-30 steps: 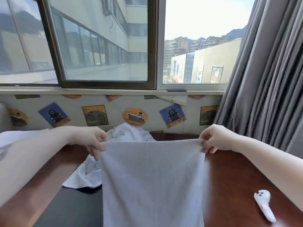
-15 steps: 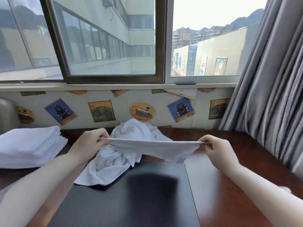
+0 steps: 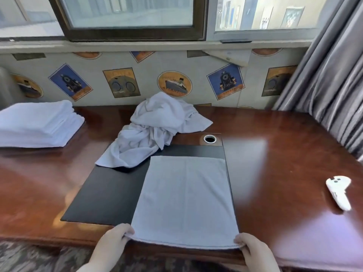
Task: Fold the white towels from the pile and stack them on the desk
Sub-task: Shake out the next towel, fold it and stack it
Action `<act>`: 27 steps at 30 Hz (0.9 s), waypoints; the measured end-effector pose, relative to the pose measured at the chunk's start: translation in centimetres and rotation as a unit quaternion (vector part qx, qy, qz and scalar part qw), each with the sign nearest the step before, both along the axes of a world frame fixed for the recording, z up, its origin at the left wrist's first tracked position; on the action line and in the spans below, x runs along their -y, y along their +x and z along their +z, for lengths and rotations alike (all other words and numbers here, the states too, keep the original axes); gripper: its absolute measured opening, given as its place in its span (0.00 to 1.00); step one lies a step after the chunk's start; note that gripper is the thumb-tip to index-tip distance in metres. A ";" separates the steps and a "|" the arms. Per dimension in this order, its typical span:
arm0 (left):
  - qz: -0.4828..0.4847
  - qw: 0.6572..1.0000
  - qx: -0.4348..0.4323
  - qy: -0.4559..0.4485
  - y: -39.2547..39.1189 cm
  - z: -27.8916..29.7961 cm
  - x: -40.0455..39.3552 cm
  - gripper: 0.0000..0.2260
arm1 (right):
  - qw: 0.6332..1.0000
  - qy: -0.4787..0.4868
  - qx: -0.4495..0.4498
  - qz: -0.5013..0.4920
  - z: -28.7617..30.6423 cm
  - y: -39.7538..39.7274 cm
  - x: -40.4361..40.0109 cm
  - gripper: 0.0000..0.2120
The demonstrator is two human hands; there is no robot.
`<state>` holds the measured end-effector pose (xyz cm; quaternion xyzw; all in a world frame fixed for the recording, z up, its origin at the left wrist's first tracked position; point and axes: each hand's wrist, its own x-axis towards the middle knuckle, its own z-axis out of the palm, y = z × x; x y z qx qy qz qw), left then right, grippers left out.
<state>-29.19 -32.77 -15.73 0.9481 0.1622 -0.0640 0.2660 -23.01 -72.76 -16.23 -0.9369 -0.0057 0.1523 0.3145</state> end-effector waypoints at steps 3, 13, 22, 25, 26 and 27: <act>-0.013 1.000 -0.010 0.019 -1.4 -0.8 -0.3 0.18 | 1.000 -0.025 0.010 0.014 -0.5 -0.7 0.7 0.13; -0.025 0.999 -0.040 -0.011 -3.6 -1.1 1.1 0.13 | 0.990 -0.076 0.042 0.116 0.1 -2.2 2.8 0.17; 0.036 0.988 -0.004 -0.149 -3.2 1.5 0.9 0.05 | 0.992 0.100 -0.027 0.072 0.6 0.0 4.8 0.10; 0.091 0.965 0.007 -0.246 -0.2 2.8 0.7 0.02 | 0.980 0.190 -0.058 0.007 1.2 2.6 4.0 0.06; 0.107 0.958 0.016 -0.265 0.9 3.0 0.6 0.03 | 0.975 0.214 -0.054 -0.017 1.3 3.6 3.6 0.06; 0.118 0.950 0.027 -0.286 2.1 3.1 0.4 0.04 | 0.969 0.240 -0.046 -0.042 1.4 4.7 3.1 0.06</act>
